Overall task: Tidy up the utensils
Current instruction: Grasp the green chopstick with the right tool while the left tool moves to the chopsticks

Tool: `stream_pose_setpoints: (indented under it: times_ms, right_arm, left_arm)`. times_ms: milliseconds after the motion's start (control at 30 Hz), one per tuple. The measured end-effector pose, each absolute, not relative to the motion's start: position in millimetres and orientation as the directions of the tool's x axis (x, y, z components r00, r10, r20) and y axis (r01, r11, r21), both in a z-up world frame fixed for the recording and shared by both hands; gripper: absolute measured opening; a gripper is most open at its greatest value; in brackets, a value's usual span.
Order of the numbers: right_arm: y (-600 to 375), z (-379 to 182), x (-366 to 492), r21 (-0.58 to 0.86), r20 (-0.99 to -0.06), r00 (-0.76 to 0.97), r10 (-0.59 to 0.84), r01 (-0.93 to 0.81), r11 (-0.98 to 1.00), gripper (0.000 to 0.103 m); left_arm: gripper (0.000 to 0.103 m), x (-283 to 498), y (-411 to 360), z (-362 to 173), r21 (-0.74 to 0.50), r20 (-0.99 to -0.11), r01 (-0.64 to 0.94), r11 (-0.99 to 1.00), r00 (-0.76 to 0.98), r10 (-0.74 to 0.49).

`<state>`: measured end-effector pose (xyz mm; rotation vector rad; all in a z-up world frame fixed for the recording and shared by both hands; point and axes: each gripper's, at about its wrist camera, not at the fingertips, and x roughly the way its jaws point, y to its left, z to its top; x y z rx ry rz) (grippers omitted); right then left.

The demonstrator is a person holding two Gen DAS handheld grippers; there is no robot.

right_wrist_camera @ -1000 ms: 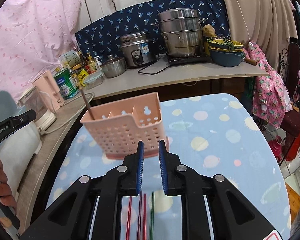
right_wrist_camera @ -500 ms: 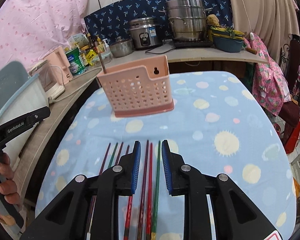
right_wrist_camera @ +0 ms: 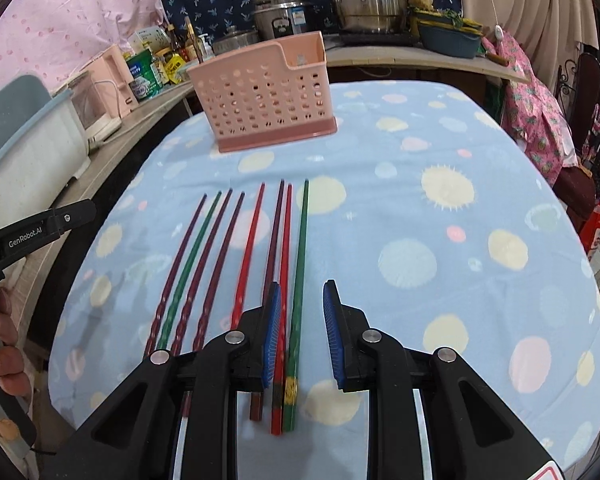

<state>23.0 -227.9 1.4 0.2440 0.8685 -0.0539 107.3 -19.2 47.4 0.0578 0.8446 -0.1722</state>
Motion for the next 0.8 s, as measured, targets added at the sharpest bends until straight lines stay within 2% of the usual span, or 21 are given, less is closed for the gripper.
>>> stream_pose_setpoints:
  times_ms: [333, 800]
  right_arm:
    - [-217.4, -26.6, 7.7, 0.176, -0.798, 0.601, 0.054, 0.147, 0.973, 0.022]
    - [-214.5, -38.8, 4.3, 0.165, -0.815, 0.577, 0.052, 0.145, 0.975, 0.019]
  left_arm:
    - [0.032, 89.9, -13.3, 24.5, -0.017, -0.781, 0.183, 0.983, 0.612, -0.127]
    - [0.032, 77.8, -3.5, 4.9, -0.015, -0.812, 0.181, 0.983, 0.571, -0.118]
